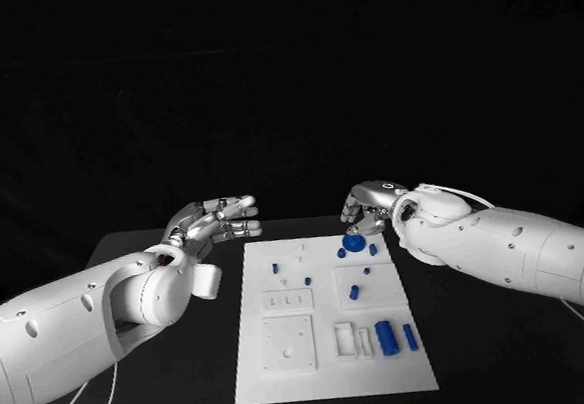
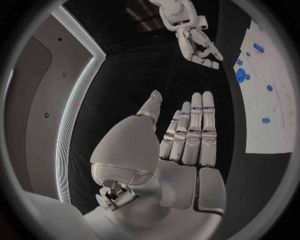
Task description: Assemble the parts on the task board
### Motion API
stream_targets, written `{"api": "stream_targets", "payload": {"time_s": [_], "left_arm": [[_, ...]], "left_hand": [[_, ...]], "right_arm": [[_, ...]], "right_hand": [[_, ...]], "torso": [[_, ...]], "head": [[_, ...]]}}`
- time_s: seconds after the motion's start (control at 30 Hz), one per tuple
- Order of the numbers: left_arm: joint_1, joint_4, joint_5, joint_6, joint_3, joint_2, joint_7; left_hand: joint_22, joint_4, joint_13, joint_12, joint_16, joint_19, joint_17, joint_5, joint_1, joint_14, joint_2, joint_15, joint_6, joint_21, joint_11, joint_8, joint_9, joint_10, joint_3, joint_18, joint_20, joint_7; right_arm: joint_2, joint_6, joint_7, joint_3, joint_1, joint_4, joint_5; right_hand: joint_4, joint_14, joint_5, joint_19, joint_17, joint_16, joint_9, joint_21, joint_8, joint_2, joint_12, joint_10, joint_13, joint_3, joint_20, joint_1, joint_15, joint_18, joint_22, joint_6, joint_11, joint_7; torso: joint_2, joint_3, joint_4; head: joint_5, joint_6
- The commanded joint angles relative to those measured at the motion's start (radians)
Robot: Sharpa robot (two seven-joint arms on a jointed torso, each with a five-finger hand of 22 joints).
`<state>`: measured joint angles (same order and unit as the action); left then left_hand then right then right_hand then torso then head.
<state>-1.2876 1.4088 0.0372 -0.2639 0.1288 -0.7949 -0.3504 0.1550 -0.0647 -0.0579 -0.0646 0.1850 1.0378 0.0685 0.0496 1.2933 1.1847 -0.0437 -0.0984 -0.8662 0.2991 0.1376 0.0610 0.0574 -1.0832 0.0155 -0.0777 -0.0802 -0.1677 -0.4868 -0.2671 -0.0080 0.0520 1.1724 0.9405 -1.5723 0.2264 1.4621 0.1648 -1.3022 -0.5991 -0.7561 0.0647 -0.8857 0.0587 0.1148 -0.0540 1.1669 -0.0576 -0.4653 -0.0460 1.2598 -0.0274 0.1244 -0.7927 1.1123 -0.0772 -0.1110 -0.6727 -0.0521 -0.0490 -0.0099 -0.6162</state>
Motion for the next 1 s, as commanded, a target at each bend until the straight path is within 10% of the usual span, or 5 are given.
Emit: {"api": "stream_targets", "payload": {"time_s": [0.03,0.23,1.0], "left_arm": [[-0.003,0.009,-0.024,0.017,-0.004,0.000,-0.019],[-0.004,0.012,-0.030,0.015,-0.006,0.002,-0.019],[-0.016,0.047,-0.052,0.017,-0.011,-0.011,-0.010]], "left_hand": [[0.001,-0.007,-0.001,0.004,-0.005,-0.009,-0.001,0.002,-0.001,-0.003,-0.012,-0.003,-0.006,0.002,0.001,-0.001,0.001,0.005,-0.001,0.003,-0.003,0.003],[-0.001,-0.011,-0.001,0.004,-0.010,-0.015,-0.001,0.002,-0.002,-0.009,-0.012,-0.006,-0.007,0.002,0.003,-0.001,0.001,0.010,-0.002,0.002,-0.005,0.002],[-0.005,-0.014,-0.001,0.004,-0.012,-0.019,-0.001,0.002,-0.006,-0.012,-0.010,-0.008,-0.005,0.005,0.008,-0.001,0.001,0.022,-0.004,0.000,-0.009,0.001]], "right_arm": [[0.003,-0.023,-0.071,0.001,-0.001,-0.001,-0.112],[0.013,-0.034,-0.094,0.001,-0.004,-0.018,-0.123],[0.038,-0.050,-0.122,0.000,-0.019,-0.022,-0.170]], "right_hand": [[-0.004,0.000,-0.009,-0.004,0.004,-0.006,0.001,0.008,0.004,0.010,-0.003,-0.003,-0.001,-0.009,0.004,0.003,0.005,0.015,-0.014,0.001,-0.001,0.008],[-0.019,-0.003,-0.008,-0.015,0.007,-0.018,0.001,0.029,0.004,0.029,-0.004,-0.015,-0.001,-0.038,0.004,0.003,0.006,0.017,-0.060,0.000,-0.005,0.004],[-0.018,-0.008,-0.014,-0.072,0.040,-0.064,0.001,0.132,0.004,0.047,-0.003,-0.036,-0.001,-0.037,0.013,0.027,0.011,0.028,-0.241,-0.019,-0.010,-0.002]], "torso": [[-0.026,-0.0067,-0.0066],[-0.046,-0.0130,-0.0119],[-0.093,-0.0180,-0.0349]], "head": [[-0.006,0.005],[-0.019,0.013],[-0.025,0.032]]}}
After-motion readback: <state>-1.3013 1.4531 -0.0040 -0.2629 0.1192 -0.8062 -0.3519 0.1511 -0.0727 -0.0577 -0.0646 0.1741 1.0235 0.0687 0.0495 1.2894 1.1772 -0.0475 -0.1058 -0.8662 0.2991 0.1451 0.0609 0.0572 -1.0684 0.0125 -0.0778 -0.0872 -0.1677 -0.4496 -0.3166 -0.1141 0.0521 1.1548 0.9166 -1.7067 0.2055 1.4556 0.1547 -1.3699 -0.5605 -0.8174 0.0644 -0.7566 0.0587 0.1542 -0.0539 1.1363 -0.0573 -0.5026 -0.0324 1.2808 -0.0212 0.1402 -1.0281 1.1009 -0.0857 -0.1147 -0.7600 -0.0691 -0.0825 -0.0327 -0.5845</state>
